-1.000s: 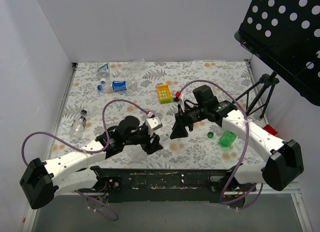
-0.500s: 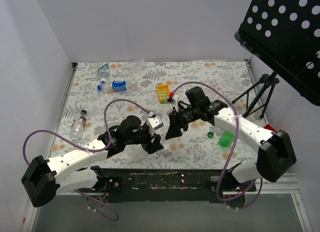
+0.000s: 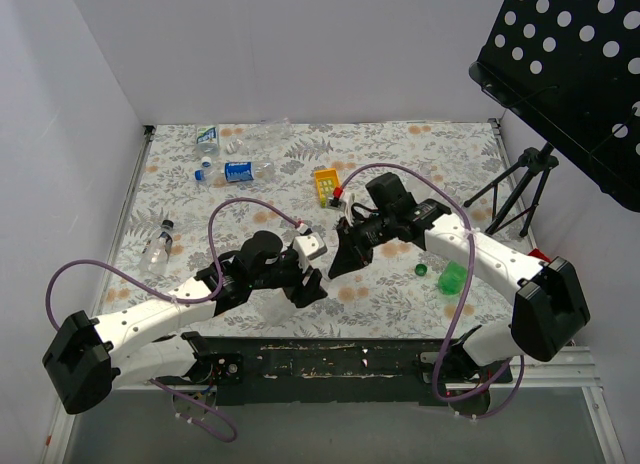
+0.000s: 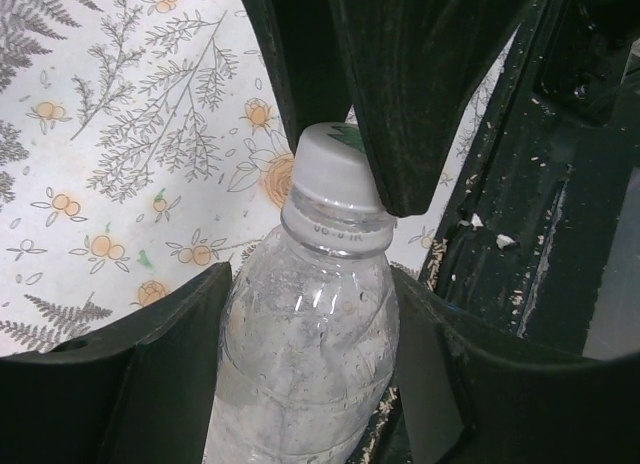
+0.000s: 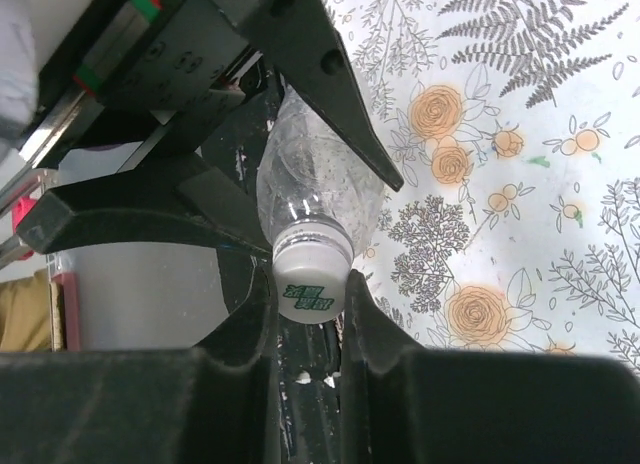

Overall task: Unscrew the bottle caps
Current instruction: Unscrew the bottle cap from the plastic bottle.

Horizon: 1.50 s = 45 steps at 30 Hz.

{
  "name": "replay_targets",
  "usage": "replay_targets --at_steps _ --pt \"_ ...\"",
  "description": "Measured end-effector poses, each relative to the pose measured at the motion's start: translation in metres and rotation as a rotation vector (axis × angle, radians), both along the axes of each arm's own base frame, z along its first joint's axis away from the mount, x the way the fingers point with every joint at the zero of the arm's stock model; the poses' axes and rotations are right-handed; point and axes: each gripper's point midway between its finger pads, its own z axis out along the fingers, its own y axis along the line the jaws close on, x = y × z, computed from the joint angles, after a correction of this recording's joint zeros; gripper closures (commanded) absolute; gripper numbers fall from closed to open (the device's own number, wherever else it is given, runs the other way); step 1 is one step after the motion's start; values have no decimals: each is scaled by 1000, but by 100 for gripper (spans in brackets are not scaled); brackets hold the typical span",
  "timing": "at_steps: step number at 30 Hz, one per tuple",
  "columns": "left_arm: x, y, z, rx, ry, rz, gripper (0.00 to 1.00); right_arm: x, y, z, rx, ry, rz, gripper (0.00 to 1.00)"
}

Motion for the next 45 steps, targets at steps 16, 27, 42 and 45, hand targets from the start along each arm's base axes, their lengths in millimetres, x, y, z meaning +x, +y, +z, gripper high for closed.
replay_targets --at_steps 16,27,42,45 --pt "-15 1 37 -69 -165 -163 100 -22 -6 41 239 -748 667 99" --pt "-23 -3 31 -75 -136 -226 100 -28 -12 34 249 -966 803 99" --pt "-13 4 5 17 -29 -99 100 -5 -20 20 124 -549 397 42" --pt "-10 7 2 32 -27 -77 100 6 -24 28 126 -434 287 37"
